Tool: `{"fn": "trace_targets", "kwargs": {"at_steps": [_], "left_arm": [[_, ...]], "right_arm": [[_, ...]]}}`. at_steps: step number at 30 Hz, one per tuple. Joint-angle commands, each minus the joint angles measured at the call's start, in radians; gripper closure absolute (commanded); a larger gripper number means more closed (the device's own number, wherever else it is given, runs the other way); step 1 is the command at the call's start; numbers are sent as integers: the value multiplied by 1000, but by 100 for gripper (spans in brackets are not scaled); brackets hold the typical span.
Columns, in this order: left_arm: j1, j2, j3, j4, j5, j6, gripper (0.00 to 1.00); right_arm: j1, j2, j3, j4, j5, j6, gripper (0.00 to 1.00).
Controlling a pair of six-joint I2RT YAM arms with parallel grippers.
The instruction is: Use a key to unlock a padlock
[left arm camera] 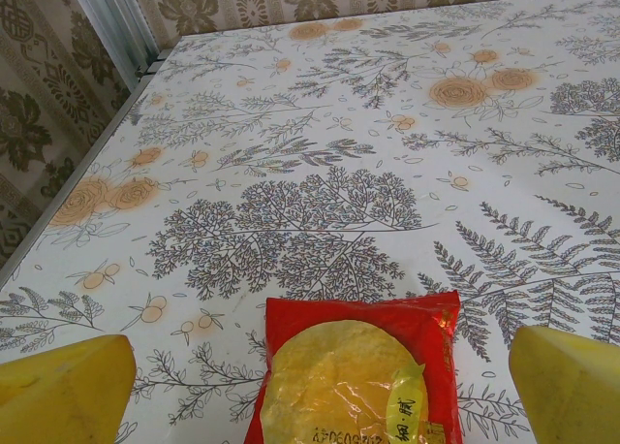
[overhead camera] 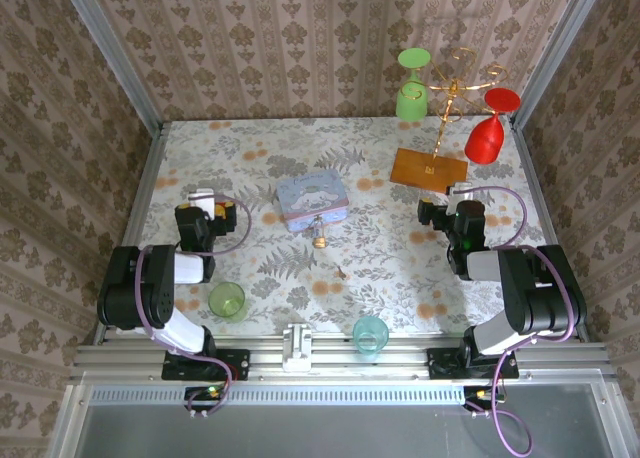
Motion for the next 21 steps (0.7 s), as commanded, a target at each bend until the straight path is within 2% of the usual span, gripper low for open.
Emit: {"fn": "trace_targets", "kwargs": {"at_steps": [1, 10, 19, 21], "left_arm": [[6, -1, 11, 8, 18, 10, 0], [6, -1, 10, 9, 10, 6, 0], [19, -2, 19, -10, 77, 13, 0], [18, -5, 11, 5, 59, 8, 0]], "right_arm": [[6, 9, 15, 9, -7, -18, 0], [6, 8, 15, 10, -7, -19, 0], [5, 8, 15, 10, -10, -19, 0], [5, 7, 13, 13, -9, -19, 0]]}}
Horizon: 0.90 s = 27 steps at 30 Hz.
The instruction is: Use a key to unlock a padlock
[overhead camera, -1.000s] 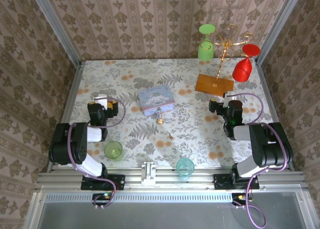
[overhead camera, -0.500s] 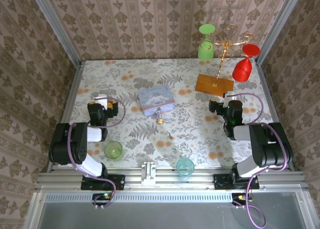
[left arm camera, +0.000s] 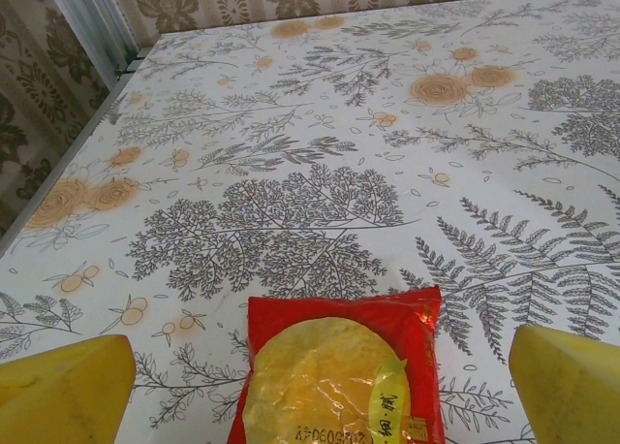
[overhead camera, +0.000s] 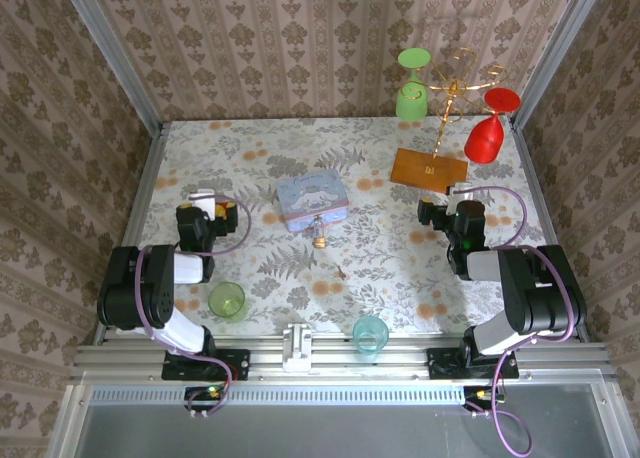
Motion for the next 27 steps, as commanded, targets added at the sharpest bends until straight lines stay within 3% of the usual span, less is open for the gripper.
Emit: {"fn": "trace_targets", "kwargs": {"at_steps": [1, 8, 11, 14, 17, 20, 22, 25, 27], "left_arm": [[9, -6, -1, 34, -3, 0, 0], [-28, -171, -26, -53, -131, 9, 0], [-124, -280, 42, -271, -359, 18, 0], [-170, -365, 130, -465, -410, -47, 0], [-171, -444, 128, -466, -279, -182, 0], [-120, -488, 105, -395, 79, -307, 0], [-111, -491, 118, -401, 214, -399, 0], [-152, -531, 108, -410, 279, -481, 0], [-194, -563, 130, -494, 311, -462, 0]], "right_arm": [[5, 3, 12, 11, 3, -12, 0], [11, -157, 77, -241, 35, 0, 0], [11, -239, 132, -391, 60, 46, 0], [11, -325, 157, -474, -19, 89, 0], [12, -376, 207, -616, -112, 137, 0], [15, -411, 225, -709, -193, 203, 0], [19, -443, 211, -720, -249, 245, 0], [47, -481, 198, -770, -304, 298, 0], [97, -490, 202, -822, -301, 296, 0]]}}
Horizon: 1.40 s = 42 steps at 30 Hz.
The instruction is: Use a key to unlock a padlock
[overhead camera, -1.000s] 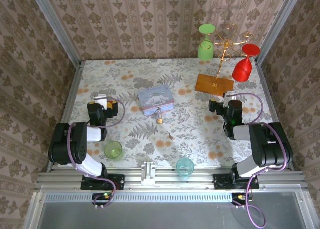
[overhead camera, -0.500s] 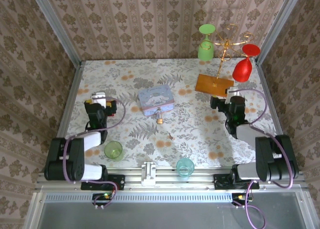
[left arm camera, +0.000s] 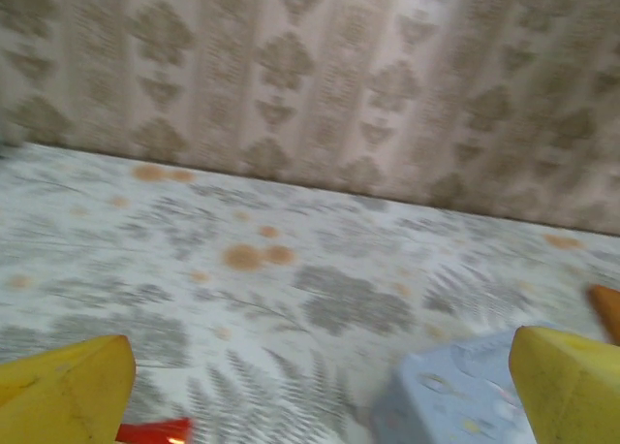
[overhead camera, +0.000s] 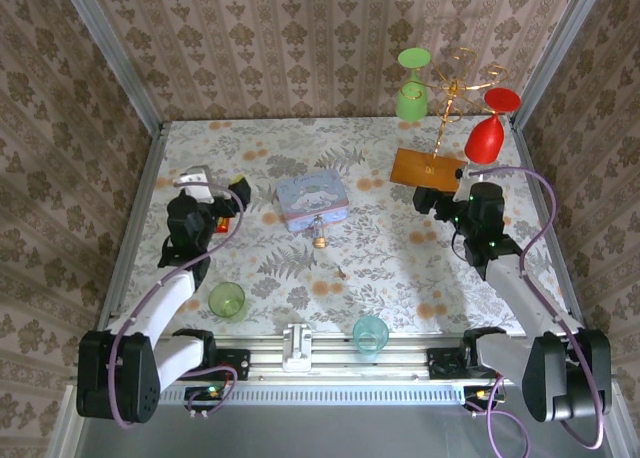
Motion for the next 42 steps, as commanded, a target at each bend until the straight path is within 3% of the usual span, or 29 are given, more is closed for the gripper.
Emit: {"fn": "trace_targets", "kwargs": {"at_steps": [1, 3, 8, 12, 17, 28, 36, 42], "left_arm": [[-58, -52, 53, -161, 218, -66, 0], [-95, -42, 110, -274, 269, -68, 0], [-232, -44, 102, -339, 325, -101, 0], [-381, -32, 80, -345, 242, -174, 0], [-502, 6, 72, -330, 172, -254, 0], [-547, 26, -51, -162, 62, -435, 0], [-554, -19, -57, -249, 29, -424, 0], [-554, -27, -64, -249, 16, -432, 0]], "right_arm": [[81, -23, 5, -145, -55, 54, 0], [151, -1, 27, -208, -15, 57, 0], [342, 122, 94, -312, 4, 67, 2], [484, 244, 125, -300, -46, 103, 9], [636, 387, 182, -341, 88, 129, 19], [816, 600, 286, -354, 251, 242, 50], [860, 617, 311, -451, 366, 268, 55], [861, 629, 297, -424, 345, 272, 62]]}}
